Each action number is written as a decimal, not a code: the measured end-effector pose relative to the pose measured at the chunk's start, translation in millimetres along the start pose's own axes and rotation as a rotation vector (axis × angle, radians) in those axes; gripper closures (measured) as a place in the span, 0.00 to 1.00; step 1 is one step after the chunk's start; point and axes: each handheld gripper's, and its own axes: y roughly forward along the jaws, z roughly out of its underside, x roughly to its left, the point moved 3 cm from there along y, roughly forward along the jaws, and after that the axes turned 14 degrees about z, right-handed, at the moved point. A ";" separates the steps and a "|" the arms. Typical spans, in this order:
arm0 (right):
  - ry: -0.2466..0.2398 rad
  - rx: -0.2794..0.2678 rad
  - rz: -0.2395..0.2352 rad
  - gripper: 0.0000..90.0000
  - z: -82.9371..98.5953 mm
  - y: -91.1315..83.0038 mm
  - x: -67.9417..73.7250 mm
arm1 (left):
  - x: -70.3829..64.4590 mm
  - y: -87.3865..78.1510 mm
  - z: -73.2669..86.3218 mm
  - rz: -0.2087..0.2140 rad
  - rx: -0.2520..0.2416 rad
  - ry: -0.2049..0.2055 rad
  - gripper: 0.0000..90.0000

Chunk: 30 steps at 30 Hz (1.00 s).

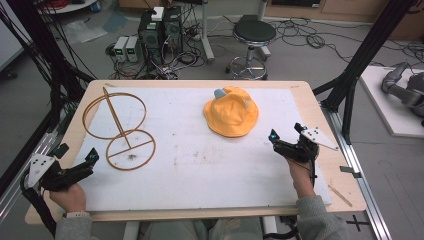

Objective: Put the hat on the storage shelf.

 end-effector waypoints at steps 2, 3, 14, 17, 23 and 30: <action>0.010 -0.009 -0.002 0.04 -1.5 0.8 0.7 | 0.7 -0.4 0.5 -0.002 0.000 -0.004 0.03; 0.015 -0.009 -0.004 0.04 -2.2 0.9 1.1 | 0.9 -0.7 0.6 -0.002 0.001 -0.005 0.03; 0.005 -0.042 -0.019 0.04 -9.4 10.2 9.6 | 3.0 -2.6 0.7 -0.007 -0.007 -0.010 0.03; 0.006 -0.056 -0.026 0.04 -13.4 11.7 12.6 | 3.1 -2.6 1.4 -0.007 -0.007 -0.015 0.03; 0.012 -0.084 -0.039 0.04 -20.7 17.1 19.0 | 4.1 -3.1 1.8 -0.011 -0.006 -0.015 0.03; 0.014 -0.091 -0.040 0.04 -21.8 26.0 22.4 | 5.6 -3.8 3.2 -0.012 -0.008 -0.024 0.03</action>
